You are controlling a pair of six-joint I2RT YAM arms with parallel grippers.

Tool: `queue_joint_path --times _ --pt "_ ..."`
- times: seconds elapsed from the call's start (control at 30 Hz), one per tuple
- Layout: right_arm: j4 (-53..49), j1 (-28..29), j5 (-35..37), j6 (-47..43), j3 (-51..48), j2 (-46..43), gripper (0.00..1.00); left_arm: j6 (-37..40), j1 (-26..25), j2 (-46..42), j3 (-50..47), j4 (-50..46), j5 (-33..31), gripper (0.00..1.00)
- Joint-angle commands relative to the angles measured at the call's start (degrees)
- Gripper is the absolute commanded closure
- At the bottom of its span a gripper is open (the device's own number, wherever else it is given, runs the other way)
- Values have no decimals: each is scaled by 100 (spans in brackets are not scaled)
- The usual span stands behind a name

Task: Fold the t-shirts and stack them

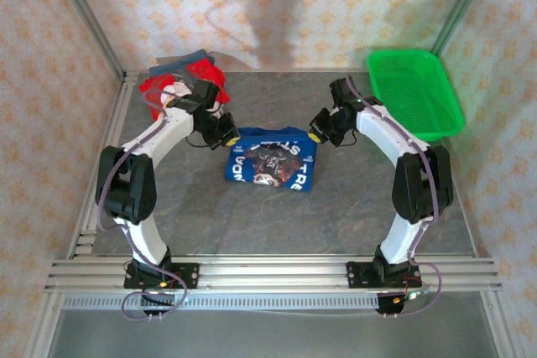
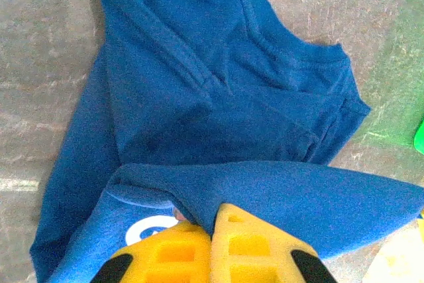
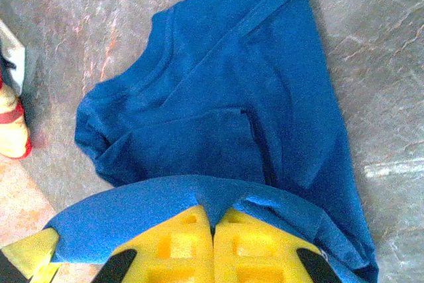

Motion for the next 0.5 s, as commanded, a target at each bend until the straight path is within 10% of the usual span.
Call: queue_joint_path --times 0.0,0.37,0.47 --pt "-62 -147 11 -189 189 245 100 248 67 298 315 44 30 100" --pt "191 -212 -129 -85 903 1450 100 402 127 1348 1111 -91 -118 100" --pt "33 -239 -134 -88 1308 1714 87 418 184 1476 1318 -188 -190 100"
